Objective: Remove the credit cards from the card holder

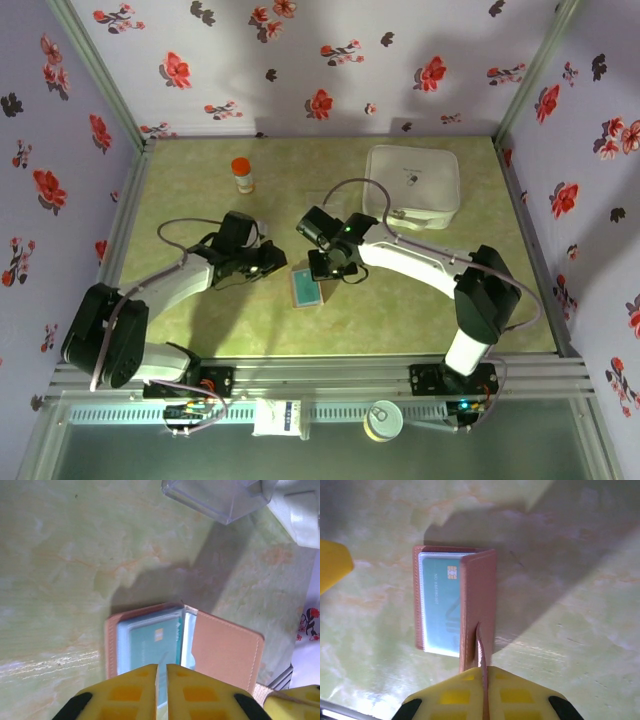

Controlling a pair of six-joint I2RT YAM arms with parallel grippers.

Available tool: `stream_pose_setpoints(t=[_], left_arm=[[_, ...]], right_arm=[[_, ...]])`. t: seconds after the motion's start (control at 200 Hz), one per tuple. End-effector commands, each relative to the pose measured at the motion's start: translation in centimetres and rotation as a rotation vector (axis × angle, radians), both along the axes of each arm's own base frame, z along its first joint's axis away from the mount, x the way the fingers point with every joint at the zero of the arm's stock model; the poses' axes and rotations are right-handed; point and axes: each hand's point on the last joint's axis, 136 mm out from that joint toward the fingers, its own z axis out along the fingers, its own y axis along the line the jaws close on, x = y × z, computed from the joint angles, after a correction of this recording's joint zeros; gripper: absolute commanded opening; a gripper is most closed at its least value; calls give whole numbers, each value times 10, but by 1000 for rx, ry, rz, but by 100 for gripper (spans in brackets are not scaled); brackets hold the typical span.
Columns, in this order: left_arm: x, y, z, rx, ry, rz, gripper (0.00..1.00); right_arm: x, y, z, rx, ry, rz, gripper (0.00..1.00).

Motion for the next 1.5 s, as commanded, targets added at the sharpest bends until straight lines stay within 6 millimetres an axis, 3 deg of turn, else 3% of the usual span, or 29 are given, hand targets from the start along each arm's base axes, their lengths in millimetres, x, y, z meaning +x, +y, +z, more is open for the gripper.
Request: stream_pose_setpoints(t=[0.0,0.29,0.455,1.0,1.4,1.495], left_arm=[[-7,-10,-14,0,22,-38,9],[-12,-21,-37,55,69,-61,5],[-16,-18,-48,87,94,-55,3],[-16,-26,-57,103,107,-77,0],[-15,0,-60,160,129,-44,0],[-16,4,-63,168,135,-42,0]], right_arm=[[0,-32,-5,-84,-5,-32,3],[0,-73,-20,-194,-7,-69,3],[-2,-83,-33,-215,13,-86,3],[-6,-73,-65,-150,67,-122,3],[-1,-54,-73,-70,72,-138,2],[-1,-59,-79,-97,76,-143,2]])
